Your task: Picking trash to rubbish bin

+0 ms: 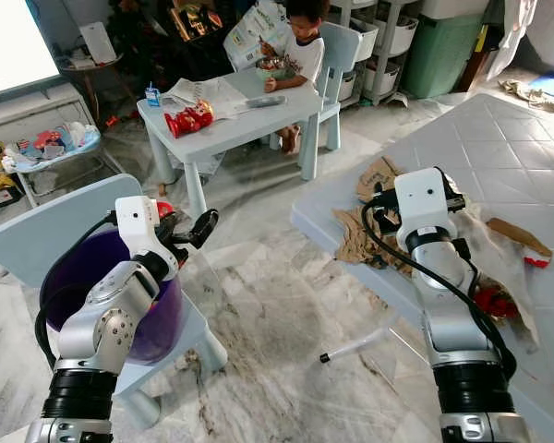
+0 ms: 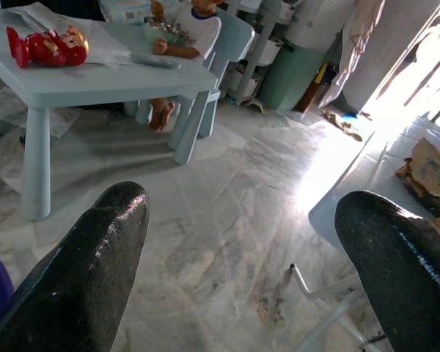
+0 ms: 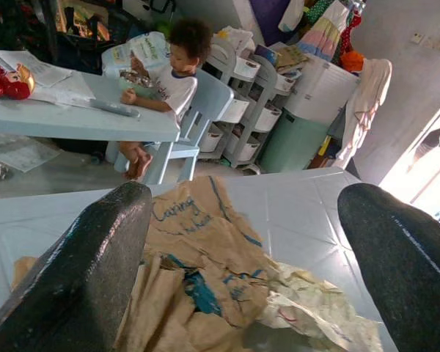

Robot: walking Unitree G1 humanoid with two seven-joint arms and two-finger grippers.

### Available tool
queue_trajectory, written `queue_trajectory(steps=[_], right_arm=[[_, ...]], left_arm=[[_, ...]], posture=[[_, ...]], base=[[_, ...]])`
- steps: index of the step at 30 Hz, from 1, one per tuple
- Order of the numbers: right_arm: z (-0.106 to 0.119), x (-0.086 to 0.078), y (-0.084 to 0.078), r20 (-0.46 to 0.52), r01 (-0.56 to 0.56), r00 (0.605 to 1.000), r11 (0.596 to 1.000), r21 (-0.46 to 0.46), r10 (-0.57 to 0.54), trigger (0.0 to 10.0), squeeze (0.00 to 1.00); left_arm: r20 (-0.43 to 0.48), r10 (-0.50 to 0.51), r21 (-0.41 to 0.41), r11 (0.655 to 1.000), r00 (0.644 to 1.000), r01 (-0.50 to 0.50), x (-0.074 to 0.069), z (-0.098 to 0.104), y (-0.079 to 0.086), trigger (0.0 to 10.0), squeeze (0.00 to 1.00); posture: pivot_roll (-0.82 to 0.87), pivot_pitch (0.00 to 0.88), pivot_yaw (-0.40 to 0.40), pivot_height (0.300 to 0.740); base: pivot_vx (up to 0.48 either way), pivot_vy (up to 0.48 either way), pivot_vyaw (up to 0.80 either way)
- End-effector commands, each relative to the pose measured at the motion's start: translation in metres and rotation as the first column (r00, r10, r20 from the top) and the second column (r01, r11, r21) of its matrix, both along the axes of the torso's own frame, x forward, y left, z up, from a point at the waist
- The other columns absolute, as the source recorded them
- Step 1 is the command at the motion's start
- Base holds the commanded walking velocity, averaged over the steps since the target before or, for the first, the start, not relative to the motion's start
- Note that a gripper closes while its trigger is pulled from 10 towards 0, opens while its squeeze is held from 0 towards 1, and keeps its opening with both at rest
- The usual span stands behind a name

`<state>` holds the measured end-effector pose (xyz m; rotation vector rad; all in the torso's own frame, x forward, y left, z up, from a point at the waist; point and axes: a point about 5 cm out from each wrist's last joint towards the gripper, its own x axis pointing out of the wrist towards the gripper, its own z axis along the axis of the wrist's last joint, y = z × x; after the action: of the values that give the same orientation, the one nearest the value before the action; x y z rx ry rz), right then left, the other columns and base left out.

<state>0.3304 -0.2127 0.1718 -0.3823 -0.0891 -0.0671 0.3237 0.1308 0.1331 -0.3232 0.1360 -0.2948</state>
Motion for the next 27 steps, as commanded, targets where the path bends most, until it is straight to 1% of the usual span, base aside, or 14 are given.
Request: queue_trajectory(steps=[1, 12, 14, 21, 23, 27], right_arm=[[0.0043, 0.0003, -0.0009, 0.017, -0.002, 1.000, 1.000, 0.003, 0.002, 10.0, 0.00], [0.0023, -0.0002, -0.0010, 0.003, 0.002, 1.000, 1.000, 0.007, -0.002, 10.0, 0.00], [0.0023, -0.0002, -0.0010, 0.003, 0.003, 1.000, 1.000, 0.008, -0.003, 10.0, 0.00], [0.0024, -0.0004, -0.0009, 0.007, 0.001, 1.000, 1.000, 0.009, -0.001, 10.0, 0.00], [0.0026, -0.0005, -0.0012, 0.009, 0.002, 1.000, 1.000, 0.011, -0.002, 10.0, 0.00], [0.0027, -0.0005, -0.0012, 0.010, 0.002, 1.000, 1.000, 0.011, -0.002, 10.0, 0.00]], left_arm=[[0.011, -0.014, 0.004, 1.000, 1.000, 0.014, -0.0002, 0.0022, -0.0016, 10.0, 0.00], [0.010, -0.011, 0.008, 1.000, 1.000, 0.011, -0.0003, 0.0016, -0.0010, 10.0, 0.00], [0.010, -0.012, 0.009, 1.000, 1.000, 0.012, -0.0004, 0.0016, -0.0010, 10.0, 0.00], [0.010, -0.010, 0.010, 1.000, 1.000, 0.010, -0.0003, 0.0016, -0.0007, 10.0, 0.00], [0.009, -0.009, 0.012, 1.000, 1.000, 0.009, -0.0002, 0.0016, -0.0005, 10.0, 0.00], [0.007, 0.017, -0.008, 1.000, 1.000, -0.017, 0.0007, 0.0016, 0.0008, 10.0, 0.00]], posture=[[-0.08, 0.036, 0.011, 0.740], [-0.08, 0.042, 0.011, 0.740], [-0.08, 0.042, 0.012, 0.740], [-0.08, 0.043, 0.012, 0.740], [-0.08, 0.043, 0.013, 0.740], [-0.08, 0.043, 0.013, 0.740]], base=[[0.000, -0.259, 0.00], [0.000, -0.302, 0.00], [0.000, -0.324, -0.52], [0.000, -0.283, -0.80], [0.000, -0.244, -0.49], [0.000, 0.000, 0.00]])
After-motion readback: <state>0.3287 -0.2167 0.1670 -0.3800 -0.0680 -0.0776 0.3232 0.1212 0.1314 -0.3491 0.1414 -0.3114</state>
